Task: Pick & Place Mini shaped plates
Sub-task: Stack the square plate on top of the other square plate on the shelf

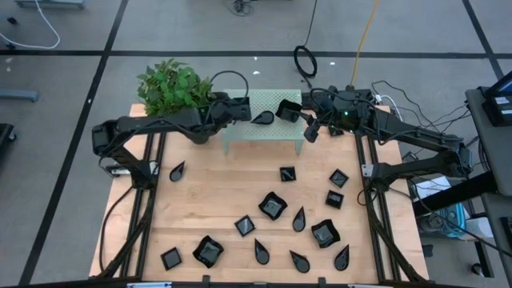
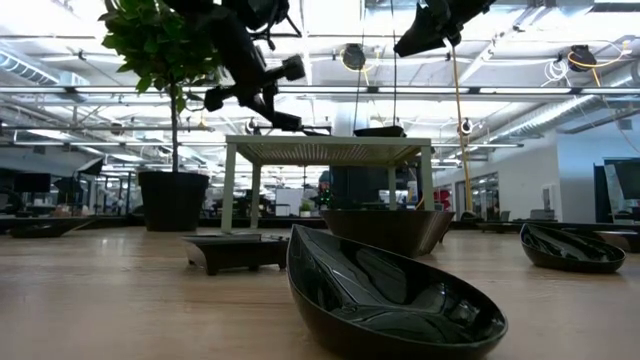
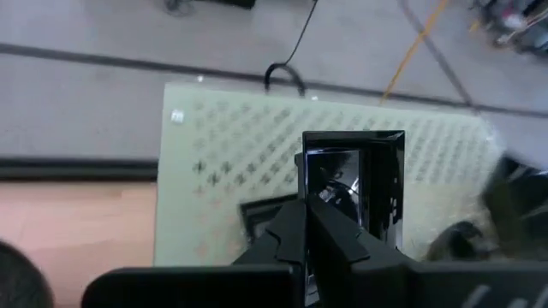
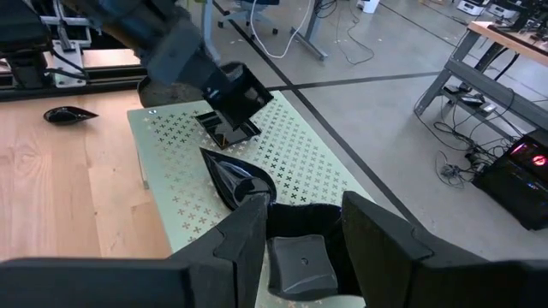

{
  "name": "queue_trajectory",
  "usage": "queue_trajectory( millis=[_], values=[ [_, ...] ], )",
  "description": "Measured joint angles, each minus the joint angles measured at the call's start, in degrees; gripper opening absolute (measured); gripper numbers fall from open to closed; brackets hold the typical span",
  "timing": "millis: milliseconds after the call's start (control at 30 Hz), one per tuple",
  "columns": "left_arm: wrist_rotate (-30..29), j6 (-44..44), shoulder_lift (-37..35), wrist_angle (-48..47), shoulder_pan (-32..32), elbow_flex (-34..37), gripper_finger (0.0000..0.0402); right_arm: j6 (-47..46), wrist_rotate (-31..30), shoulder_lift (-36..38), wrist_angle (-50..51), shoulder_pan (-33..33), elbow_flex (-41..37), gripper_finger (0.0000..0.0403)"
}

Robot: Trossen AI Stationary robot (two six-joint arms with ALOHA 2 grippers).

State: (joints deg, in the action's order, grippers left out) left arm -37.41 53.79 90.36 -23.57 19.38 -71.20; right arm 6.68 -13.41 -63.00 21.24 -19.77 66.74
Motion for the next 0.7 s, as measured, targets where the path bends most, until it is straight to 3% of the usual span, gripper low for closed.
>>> queue_trajectory(
  millis=[700],
  values=[
    [1.36, 4.05, 2.19, -1.04, 0.03, 0.09, 0.0011, 0.0, 0.0, -0.02, 0.01, -0.01, 0.0, 0.0142]
  ],
)
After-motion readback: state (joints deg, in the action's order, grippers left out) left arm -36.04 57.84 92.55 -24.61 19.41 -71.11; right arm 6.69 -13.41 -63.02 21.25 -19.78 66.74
